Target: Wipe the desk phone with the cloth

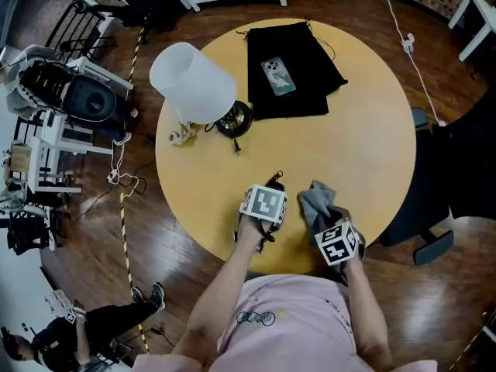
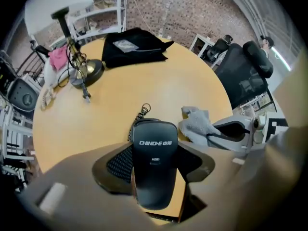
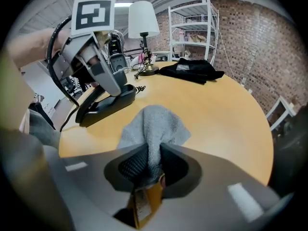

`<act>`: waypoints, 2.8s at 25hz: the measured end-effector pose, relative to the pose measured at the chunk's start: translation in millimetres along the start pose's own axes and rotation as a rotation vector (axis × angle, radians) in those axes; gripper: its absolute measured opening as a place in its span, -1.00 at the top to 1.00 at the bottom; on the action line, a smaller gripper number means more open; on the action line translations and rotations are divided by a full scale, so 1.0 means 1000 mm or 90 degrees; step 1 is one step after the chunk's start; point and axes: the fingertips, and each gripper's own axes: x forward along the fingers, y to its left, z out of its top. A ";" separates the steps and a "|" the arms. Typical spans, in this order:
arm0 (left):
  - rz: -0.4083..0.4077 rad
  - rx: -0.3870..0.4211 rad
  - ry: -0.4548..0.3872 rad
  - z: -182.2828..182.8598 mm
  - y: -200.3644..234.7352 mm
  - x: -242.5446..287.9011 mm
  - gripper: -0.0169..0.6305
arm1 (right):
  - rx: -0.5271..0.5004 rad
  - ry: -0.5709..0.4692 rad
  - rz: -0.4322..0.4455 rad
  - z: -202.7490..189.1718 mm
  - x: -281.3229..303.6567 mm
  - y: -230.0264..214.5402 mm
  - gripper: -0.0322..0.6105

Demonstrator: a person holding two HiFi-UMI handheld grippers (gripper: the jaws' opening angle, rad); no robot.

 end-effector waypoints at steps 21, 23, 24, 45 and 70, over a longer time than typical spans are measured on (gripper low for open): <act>-0.081 -0.160 -0.392 -0.055 0.024 -0.143 -0.02 | 0.092 -0.076 0.045 0.019 -0.025 0.006 0.08; -0.080 -0.151 -0.398 -0.057 0.028 -0.143 -0.02 | 0.074 -0.088 0.027 0.023 -0.035 0.012 0.02; -0.081 -0.154 -0.396 -0.060 0.034 -0.136 -0.02 | 0.075 -0.094 0.015 0.023 -0.041 0.013 0.02; -0.025 -0.104 -0.440 -0.104 0.065 -0.118 0.94 | 0.168 -0.219 -0.095 0.045 -0.113 0.059 0.03; -0.028 -0.211 -0.691 -0.119 0.022 -0.240 0.94 | 0.098 -0.306 -0.012 0.095 -0.125 0.067 0.03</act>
